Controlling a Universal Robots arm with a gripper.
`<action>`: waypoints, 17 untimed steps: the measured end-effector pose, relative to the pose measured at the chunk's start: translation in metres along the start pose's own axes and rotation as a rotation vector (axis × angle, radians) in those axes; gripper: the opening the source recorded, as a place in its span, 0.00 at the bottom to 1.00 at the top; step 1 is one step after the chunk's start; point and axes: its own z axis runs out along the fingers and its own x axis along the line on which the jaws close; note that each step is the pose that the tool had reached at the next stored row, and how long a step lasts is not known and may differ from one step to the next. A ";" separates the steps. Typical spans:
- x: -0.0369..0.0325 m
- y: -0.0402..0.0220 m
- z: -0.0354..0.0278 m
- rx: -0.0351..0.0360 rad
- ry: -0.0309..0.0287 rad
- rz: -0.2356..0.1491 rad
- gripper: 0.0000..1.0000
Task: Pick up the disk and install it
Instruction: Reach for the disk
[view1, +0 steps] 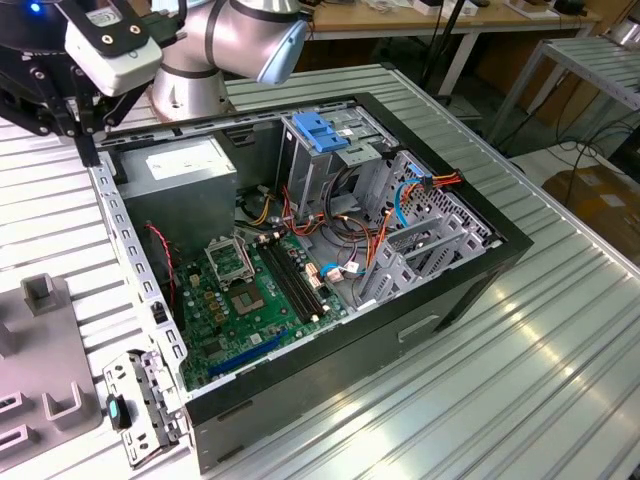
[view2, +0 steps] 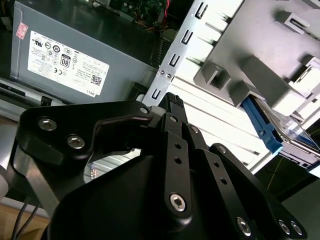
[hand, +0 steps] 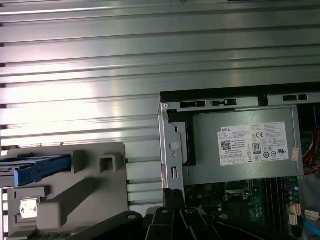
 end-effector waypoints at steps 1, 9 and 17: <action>0.0018 -0.0001 -0.0001 0.0000 0.0000 0.000 0.11; 0.0178 -0.0008 -0.0003 -0.0001 -0.0001 0.000 0.11; 0.0312 -0.0016 -0.0007 0.0000 0.0000 0.000 0.11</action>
